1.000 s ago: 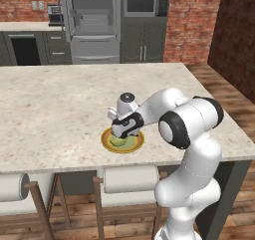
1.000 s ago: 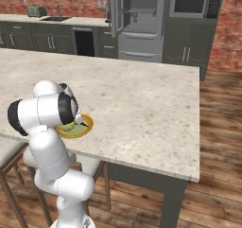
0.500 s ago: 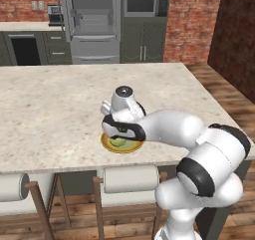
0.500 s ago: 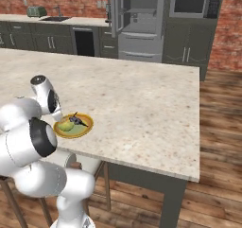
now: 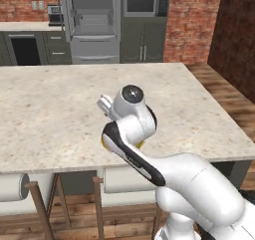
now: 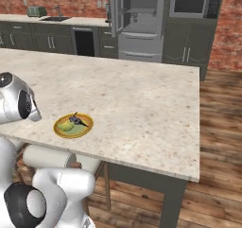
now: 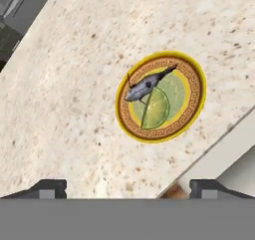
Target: Take the lemon wedge from the fridge and place it on the plate with fish on the dining counter.
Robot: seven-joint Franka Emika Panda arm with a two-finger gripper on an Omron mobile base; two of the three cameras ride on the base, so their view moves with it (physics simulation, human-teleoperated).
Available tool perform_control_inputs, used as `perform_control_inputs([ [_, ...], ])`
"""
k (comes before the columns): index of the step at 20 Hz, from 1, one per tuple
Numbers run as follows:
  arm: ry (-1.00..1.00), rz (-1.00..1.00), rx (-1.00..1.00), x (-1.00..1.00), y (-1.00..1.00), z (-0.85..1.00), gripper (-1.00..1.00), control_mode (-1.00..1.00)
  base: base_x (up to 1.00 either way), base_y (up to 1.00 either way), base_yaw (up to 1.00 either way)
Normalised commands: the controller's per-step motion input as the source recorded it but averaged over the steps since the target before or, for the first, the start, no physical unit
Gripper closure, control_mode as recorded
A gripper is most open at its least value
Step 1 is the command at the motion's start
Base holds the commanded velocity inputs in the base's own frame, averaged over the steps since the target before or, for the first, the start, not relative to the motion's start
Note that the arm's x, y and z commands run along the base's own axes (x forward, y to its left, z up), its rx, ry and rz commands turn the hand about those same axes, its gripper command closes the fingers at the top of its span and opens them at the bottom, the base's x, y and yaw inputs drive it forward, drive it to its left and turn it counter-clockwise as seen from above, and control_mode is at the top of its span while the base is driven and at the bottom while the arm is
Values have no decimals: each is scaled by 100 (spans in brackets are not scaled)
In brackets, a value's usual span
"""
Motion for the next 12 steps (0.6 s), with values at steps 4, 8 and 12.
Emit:
perform_control_inputs([
  [4,-41,-6,2,-100,-5,19,-100,-100,0,0,0],
  [8,-79,-7,0,-100,-5,-7,-100,-100,0,0,0],
  [12,-97,-1,-8,-100,24,8,-100,-100,0,0,0],
])
